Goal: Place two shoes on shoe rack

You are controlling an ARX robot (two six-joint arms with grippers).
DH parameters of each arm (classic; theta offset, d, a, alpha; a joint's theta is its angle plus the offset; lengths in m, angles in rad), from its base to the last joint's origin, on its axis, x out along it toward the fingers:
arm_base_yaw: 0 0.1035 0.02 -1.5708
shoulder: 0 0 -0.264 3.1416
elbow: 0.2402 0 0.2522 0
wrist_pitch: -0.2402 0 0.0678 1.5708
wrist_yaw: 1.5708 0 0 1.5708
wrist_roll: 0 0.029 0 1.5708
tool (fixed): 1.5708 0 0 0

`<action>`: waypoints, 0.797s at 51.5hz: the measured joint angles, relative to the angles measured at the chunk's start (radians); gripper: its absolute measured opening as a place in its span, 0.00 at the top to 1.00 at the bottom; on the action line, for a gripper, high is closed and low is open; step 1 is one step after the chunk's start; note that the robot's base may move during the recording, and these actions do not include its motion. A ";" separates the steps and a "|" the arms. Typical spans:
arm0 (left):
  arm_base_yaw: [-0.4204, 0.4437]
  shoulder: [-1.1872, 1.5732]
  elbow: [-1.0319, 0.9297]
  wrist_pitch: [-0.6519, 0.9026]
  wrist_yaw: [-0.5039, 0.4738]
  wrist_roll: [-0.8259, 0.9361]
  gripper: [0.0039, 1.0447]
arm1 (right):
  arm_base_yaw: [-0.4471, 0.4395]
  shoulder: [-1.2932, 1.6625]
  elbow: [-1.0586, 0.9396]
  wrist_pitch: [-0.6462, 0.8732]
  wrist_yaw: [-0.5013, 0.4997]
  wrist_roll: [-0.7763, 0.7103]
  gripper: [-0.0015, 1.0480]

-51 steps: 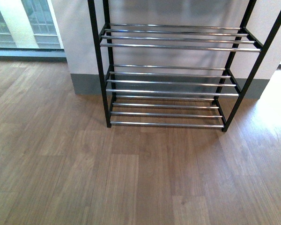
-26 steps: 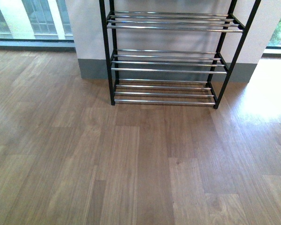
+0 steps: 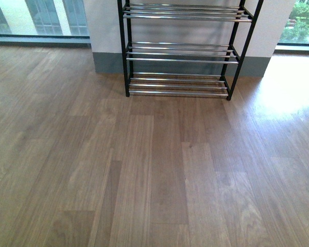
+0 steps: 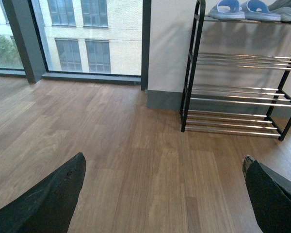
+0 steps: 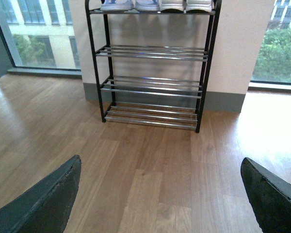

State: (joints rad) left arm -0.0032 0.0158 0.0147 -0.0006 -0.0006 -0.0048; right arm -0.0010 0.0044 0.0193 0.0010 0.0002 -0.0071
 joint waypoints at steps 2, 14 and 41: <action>0.000 0.000 0.000 0.000 0.000 0.000 0.09 | 0.000 0.000 0.000 0.000 0.000 0.000 0.09; 0.000 0.000 0.000 0.000 0.000 0.000 0.09 | 0.000 0.000 0.000 0.000 0.000 0.000 0.09; 0.000 0.000 0.000 0.000 0.000 0.000 0.09 | 0.000 0.000 0.000 0.000 0.000 0.000 0.09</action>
State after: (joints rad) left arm -0.0032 0.0158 0.0147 -0.0006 -0.0002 -0.0048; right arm -0.0010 0.0048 0.0193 0.0010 0.0002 -0.0067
